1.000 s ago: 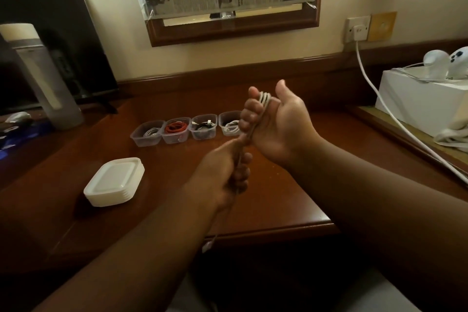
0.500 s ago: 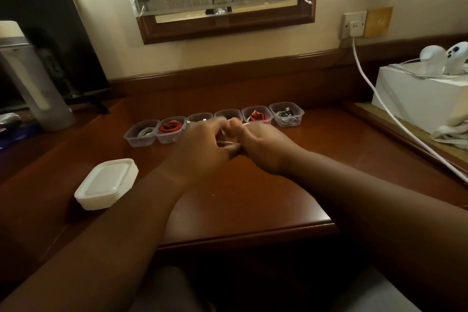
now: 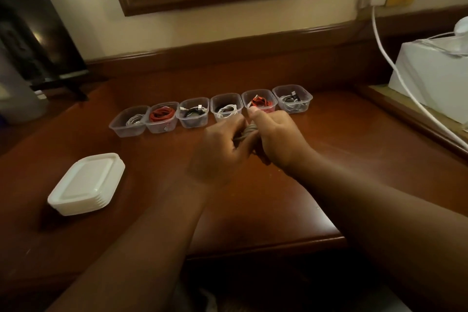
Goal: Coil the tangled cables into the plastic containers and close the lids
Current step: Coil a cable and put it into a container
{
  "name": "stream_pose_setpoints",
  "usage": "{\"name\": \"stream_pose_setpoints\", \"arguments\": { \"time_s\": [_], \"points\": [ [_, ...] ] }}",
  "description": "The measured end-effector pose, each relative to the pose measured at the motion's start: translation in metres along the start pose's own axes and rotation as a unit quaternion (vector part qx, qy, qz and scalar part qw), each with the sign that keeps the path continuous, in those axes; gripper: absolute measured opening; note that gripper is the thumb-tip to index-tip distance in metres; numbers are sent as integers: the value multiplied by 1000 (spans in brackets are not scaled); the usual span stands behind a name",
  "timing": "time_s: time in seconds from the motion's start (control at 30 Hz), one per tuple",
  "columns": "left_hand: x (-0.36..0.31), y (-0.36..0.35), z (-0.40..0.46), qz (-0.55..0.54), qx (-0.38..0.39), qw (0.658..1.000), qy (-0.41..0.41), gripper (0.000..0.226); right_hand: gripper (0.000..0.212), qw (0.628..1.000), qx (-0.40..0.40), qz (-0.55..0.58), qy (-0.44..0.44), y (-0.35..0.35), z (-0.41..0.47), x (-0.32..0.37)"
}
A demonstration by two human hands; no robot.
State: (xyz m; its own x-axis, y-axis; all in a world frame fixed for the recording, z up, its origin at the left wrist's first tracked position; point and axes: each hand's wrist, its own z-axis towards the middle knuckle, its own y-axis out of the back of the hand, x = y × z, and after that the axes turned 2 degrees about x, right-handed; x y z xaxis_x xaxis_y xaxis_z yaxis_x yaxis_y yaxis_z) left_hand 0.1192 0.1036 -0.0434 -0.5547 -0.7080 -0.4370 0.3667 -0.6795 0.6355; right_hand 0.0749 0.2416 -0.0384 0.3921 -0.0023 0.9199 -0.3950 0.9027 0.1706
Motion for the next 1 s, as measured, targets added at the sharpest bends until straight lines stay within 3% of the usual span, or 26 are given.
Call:
{"name": "stream_pose_setpoints", "arguments": {
  "time_s": [0.2,0.33,0.53,0.63,0.73,0.9,1.0],
  "points": [
    [28,-29,45,-22,-44,998,38,35,49,992,-110,14,60,14,43,-28],
    [60,-58,72,-65,-55,989,124,38,55,995,-93,-5,25,27,78,-60],
    [108,-100,67,-170,-87,943,273,46,26,995,-57,-19,-84,24,86,-109],
    [116,-104,69,-210,-119,921,306,57,26,969,-61,109,-213,30,95,-112],
    [119,-102,70,-233,-143,907,321,60,35,930,0,234,-282,39,96,-110],
    [117,-103,66,-224,-127,924,283,61,38,912,6,317,-260,35,96,-115],
    [112,-102,65,-181,-117,943,254,58,43,900,-42,357,-248,32,95,-114]
  ]
}}
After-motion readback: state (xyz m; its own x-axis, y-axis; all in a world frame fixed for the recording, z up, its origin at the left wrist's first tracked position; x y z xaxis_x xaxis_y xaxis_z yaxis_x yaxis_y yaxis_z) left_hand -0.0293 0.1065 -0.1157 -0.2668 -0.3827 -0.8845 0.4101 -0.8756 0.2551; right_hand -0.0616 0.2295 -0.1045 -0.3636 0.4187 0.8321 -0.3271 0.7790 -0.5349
